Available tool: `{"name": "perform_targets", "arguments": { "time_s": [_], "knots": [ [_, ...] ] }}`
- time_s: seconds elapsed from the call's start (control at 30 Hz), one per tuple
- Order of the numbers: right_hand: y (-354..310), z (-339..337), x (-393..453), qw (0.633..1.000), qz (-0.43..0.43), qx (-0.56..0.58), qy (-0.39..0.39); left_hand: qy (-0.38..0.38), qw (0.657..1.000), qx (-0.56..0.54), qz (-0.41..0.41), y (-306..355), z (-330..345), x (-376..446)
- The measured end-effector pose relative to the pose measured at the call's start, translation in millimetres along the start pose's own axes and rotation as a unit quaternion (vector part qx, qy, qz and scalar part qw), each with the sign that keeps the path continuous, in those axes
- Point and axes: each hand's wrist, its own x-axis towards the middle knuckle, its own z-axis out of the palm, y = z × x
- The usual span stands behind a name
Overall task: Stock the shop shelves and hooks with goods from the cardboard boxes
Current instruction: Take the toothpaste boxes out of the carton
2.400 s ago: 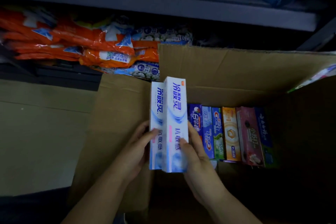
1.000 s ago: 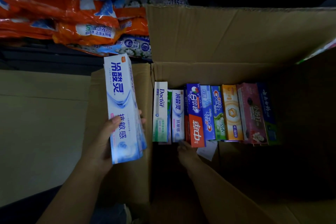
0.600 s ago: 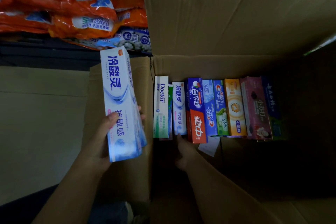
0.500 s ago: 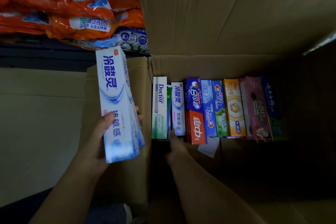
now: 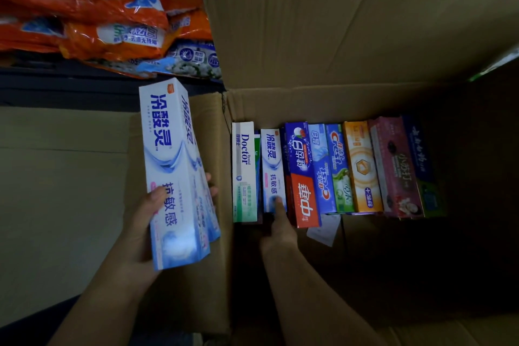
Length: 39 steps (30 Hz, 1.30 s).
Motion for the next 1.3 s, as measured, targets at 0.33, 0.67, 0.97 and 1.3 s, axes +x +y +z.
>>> {"name": "perform_targets", "arguments": {
  "time_s": [0.33,0.67,0.97,1.3],
  "knots": [
    [-31.6,10.1,-34.6,0.982,-0.047,-0.176,-0.052,-0.055,0.998,0.024,0.016,-15.8,16.8,3.2],
    [-81.9,-25.9,-176.0,0.901,-0.044,-0.281,-0.327,-0.011,0.996,0.083,-0.008,-2.6,64.0,-9.7],
    [-95.9,-3.3,-213.4,0.81,-0.203,-0.388,-0.39,-0.037,0.994,0.092,0.036,-8.9,111.8,-33.3],
    [-84.5,23.6,-240.8,0.806,-0.287,-0.389,-0.342,-0.028,0.997,0.047,0.045,13.2,139.6,-54.2]
  ]
}}
